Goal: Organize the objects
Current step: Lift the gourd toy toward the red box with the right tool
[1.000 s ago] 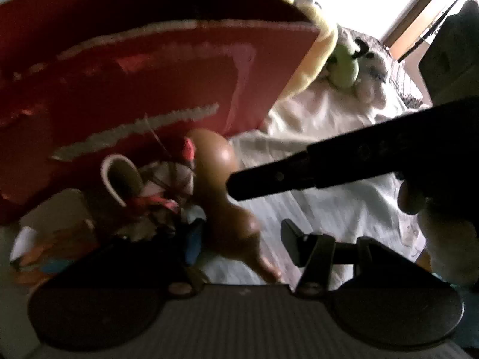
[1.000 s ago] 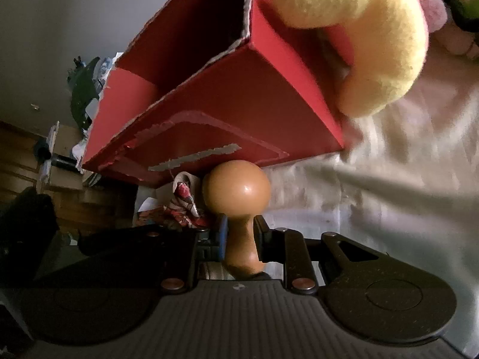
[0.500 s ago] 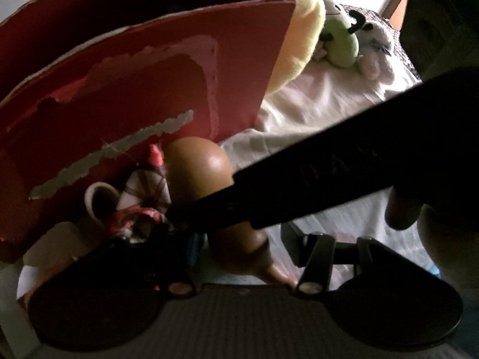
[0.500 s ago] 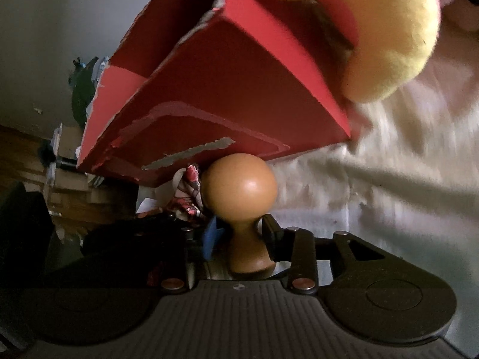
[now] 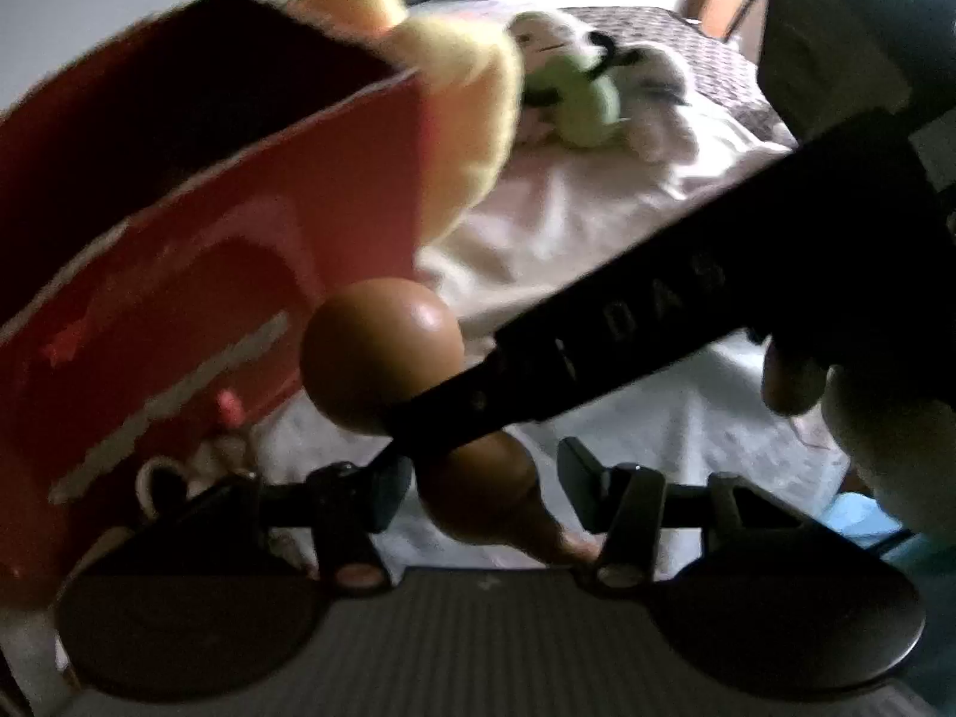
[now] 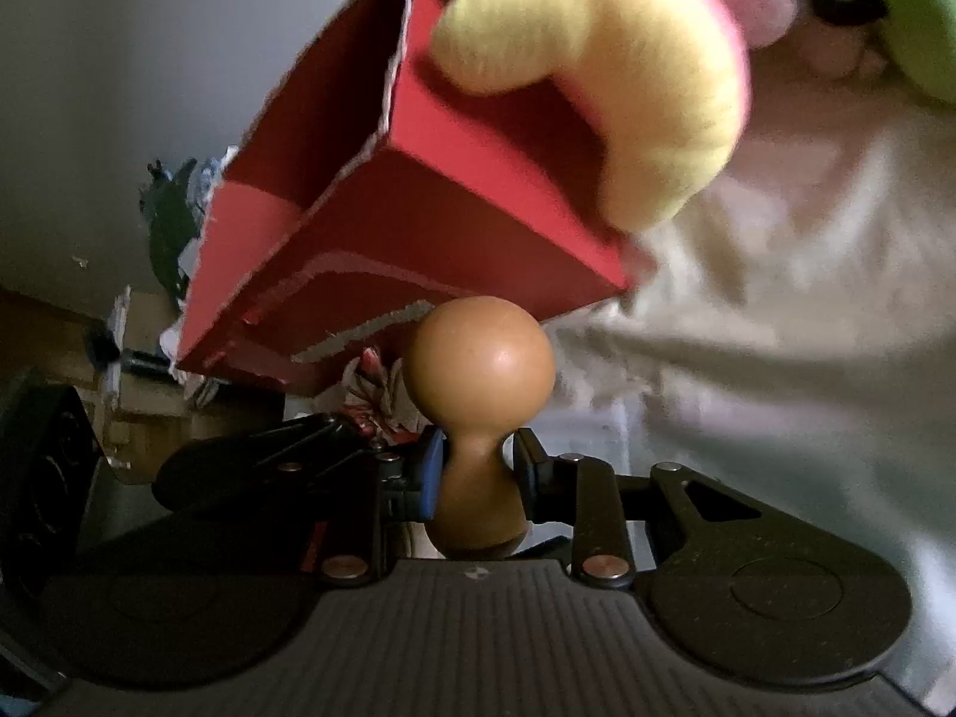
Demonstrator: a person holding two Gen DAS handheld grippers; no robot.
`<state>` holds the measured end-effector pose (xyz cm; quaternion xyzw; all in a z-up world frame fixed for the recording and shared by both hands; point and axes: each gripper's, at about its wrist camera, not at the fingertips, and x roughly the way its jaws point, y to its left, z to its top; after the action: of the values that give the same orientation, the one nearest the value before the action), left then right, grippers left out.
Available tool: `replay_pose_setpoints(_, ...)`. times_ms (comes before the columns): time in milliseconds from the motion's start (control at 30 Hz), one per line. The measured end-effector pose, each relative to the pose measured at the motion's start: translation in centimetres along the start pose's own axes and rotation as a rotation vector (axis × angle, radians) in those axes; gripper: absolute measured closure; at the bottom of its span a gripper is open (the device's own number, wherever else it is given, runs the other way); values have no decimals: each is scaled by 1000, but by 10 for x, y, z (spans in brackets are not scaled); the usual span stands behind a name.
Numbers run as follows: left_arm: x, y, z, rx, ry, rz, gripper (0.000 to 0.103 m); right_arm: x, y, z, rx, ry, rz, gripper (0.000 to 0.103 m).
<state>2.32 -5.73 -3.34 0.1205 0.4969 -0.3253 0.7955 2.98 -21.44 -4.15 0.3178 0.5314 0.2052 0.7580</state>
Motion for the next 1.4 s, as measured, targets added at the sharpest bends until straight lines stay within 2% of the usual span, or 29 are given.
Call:
replay_pose_setpoints(333, -22, -30, 28, 143, -96, -42, 48, -48, 4, -6, 30, -146, 25, 75)
replay_pose_setpoints(533, -62, -17, 39, 155, -187, -71, 48, -74, 27, -1, -31, -231, 38, 75)
replay_pose_setpoints(733, -92, -10, 59, 170, -299, -34, 48, -87, 64, 23, -143, -293, 61, 75)
replay_pose_setpoints(900, -116, 12, 73, 153, -348, 24, 48, -78, 93, 55, -208, -303, 85, 75)
replay_pose_setpoints(1133, -116, 58, 88, 91, -332, 98, 48, -38, 127, 92, -285, -268, 69, 75)
replay_pose_setpoints(1400, -82, 95, 79, 33, -209, 169, 48, 26, 122, 113, -269, -166, 37, 75)
